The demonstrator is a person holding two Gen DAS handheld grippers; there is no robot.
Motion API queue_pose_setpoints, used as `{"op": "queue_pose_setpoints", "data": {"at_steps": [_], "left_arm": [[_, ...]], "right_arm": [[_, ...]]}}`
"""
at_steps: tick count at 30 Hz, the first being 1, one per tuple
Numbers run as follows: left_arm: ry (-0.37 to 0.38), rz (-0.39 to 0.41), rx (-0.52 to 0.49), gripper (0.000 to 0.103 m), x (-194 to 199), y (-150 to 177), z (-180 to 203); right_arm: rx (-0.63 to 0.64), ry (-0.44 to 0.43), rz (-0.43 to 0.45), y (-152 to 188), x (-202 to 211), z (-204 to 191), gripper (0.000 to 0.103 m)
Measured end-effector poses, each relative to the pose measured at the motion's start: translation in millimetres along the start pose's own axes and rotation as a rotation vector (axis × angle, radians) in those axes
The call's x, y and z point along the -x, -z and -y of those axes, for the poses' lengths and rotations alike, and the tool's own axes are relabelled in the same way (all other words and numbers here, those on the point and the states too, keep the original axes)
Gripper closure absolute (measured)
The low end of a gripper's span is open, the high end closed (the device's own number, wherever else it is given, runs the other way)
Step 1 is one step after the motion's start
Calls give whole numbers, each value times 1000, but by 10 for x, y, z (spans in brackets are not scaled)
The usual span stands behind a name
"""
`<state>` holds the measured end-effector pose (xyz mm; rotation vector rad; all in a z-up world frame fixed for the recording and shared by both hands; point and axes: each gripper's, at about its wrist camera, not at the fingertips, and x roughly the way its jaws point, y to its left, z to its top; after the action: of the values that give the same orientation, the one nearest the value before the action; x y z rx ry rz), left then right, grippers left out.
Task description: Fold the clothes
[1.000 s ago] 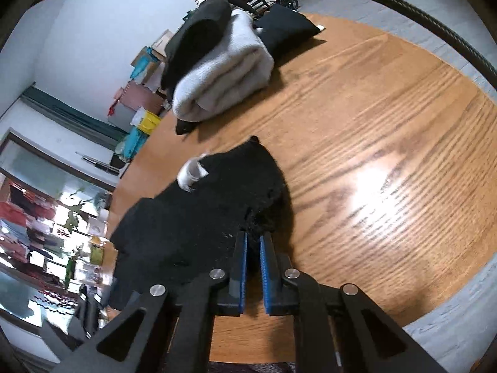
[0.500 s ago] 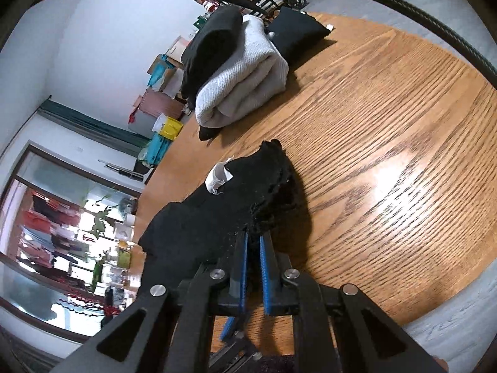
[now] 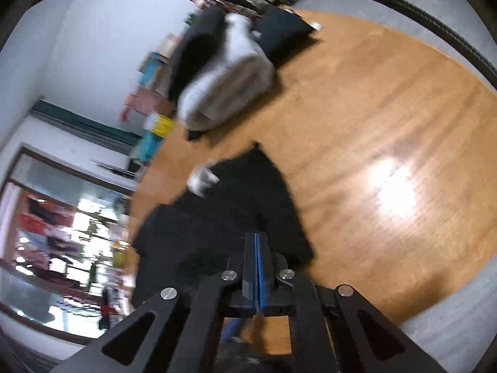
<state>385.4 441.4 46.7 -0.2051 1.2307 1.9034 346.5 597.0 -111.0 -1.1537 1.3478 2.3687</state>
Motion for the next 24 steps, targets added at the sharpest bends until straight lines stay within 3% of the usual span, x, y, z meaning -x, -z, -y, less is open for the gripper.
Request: {"op": "queue_pose_setpoints", "data": {"at_steps": [3,5,8,11,16,24], "left_arm": [[-42,-15,-22,66,-5,72,-18],[-54,-25,-23,66,-13,111,-42],[-59,-33,-25,66,-9,169,-81],[-51,-36,-45,66,14,236,-117],[-15,-20,-99,66,75,352,-167],[56,14,-190,66,158,596,-251]], "right_arm": [[12,138,-24,89,-47,70,92],[50,203,-37,149,-68,57,79],[172,206,-62,190,-112,-71,61],[324,227,-93,170,-169,-212,53],[381,142,-180,10,-226,-202,51],[583,85,-307,-14,-303,-277,48]]}}
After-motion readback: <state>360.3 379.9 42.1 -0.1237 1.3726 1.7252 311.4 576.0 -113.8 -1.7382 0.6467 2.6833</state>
